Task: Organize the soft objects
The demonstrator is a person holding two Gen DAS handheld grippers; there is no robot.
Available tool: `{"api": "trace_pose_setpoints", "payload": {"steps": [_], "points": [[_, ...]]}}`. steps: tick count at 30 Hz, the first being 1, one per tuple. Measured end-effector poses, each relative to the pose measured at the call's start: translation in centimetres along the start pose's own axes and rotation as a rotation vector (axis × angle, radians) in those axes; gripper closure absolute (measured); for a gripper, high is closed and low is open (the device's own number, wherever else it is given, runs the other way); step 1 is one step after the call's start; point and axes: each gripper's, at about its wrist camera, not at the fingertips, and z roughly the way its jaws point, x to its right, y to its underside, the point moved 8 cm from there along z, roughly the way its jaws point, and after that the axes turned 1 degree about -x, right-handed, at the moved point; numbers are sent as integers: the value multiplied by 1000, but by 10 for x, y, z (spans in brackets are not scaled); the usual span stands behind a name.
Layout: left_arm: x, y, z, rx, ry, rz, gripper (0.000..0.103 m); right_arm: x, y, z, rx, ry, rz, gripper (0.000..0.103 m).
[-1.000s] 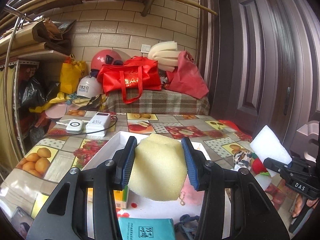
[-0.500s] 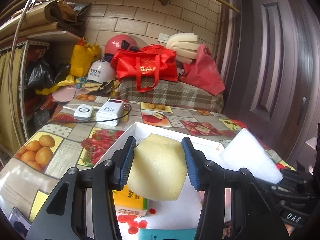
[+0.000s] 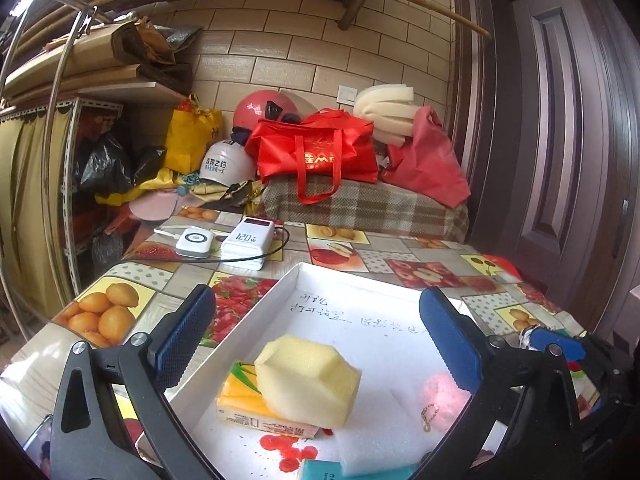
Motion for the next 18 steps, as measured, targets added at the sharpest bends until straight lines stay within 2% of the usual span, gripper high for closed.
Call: {"api": "trace_pose_setpoints", "payload": {"steps": [8, 14, 16, 18], "points": [[7, 4, -2, -6, 12, 26, 0, 8, 7, -11, 14, 33, 5, 0], [14, 6, -4, -11, 44, 21, 0, 40, 5, -37, 72, 94, 62, 0], [16, 4, -7, -29, 89, -26, 0, 55, 6, -49, 90, 128, 82, 0], [20, -3, -17, -65, 178, -138, 0, 79, 7, -68, 115, 177, 117, 0]]}}
